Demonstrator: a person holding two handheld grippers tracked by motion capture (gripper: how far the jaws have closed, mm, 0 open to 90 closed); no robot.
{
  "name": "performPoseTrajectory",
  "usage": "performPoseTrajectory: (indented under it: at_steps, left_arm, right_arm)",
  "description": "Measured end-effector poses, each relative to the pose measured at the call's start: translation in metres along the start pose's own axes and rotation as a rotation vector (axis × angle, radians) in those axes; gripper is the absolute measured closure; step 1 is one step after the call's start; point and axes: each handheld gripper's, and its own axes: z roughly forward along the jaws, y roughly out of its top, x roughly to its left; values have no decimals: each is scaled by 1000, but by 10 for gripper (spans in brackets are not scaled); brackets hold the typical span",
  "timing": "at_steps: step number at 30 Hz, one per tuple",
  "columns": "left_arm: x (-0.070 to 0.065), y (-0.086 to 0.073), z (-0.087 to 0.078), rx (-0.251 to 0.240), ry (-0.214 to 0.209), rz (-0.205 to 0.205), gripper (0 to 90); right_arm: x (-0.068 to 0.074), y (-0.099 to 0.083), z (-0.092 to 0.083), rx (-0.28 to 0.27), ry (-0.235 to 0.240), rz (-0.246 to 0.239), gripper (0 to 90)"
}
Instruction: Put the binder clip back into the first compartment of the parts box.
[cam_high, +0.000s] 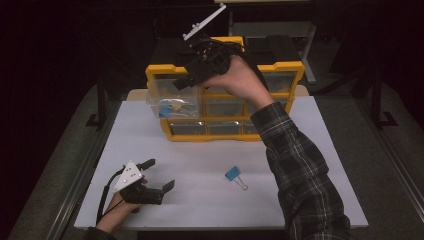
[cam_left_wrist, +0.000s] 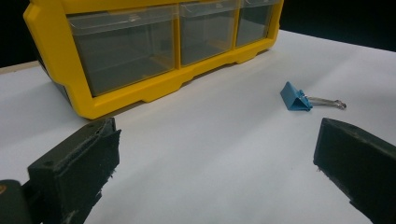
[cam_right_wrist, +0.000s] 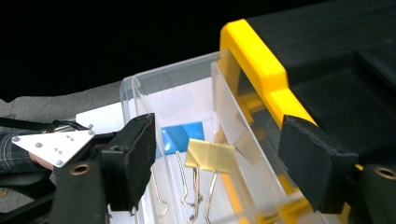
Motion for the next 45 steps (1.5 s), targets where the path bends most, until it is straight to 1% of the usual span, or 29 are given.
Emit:
performPoseTrajectory:
  at_steps: [1,4,8,9,10,12,13,19,20,24,25,26,27,28,29,33,35,37,38,40,45]
  left_arm:
    - [0,0,0,-1,0,0,2]
    - [0,0,0,0,3,7,2]
    - [0,0,0,0,3,2,2]
    - [0,0,0,-1,3,1,2]
    - [0,0,0,0,2,0,2]
    - [0,0,0,-1,2,0,2]
    - [1,0,0,0,2,11,2]
    - [1,0,0,6,5,11,2]
    - [2,0,0,6,4,13,2]
    - [1,0,0,10,6,11,2]
    - [1,0,0,11,6,8,2]
    - [1,0,0,11,5,7,2]
    - [1,0,0,8,5,5,2]
    - [1,0,0,4,5,-2,2]
    - [1,0,0,4,5,0,2]
    - [1,0,0,3,6,1,2]
    - [0,0,0,2,3,1,2]
    - [1,0,-1,4,3,14,1]
    - [1,0,0,7,3,3,1]
    - [1,0,0,8,4,1,1]
    - [2,0,-1,12,5,6,1]
  right_arm:
    - [0,-1,-2,-3,-1,12,255]
    - [-1,-7,-8,1,-12,9,235]
    - [-1,-15,-13,0,-13,16,205]
    - [-2,-17,-14,6,-23,6,204]
    - [-1,-19,-15,7,-23,15,203]
    - [-2,-24,-16,12,-23,13,194]
    - [-4,-27,-17,6,-20,-15,194]
    - [-3,-39,-23,2,-17,-4,187]
    - [-2,-40,-23,-1,-13,4,187]
    - [-2,-50,-26,-1,-11,1,180]
    - [-2,-52,-26,4,-15,4,180]
    - [-1,-54,-27,13,-14,21,180]
    - [-2,-57,-27,-2,-15,4,180]
    - [-1,-59,-27,5,-16,20,180]
    - [-1,-61,-27,-1,-19,7,180]
    - [0,-71,-26,3,-20,3,180]
    - [0,-74,-26,7,-24,2,180]
    - [2,-78,-26,6,-27,4,180]
    - [2,-81,-26,4,-29,2,180]
    - [3,-85,-25,3,-38,7,176]
    - [5,-99,-20,14,-50,13,162]
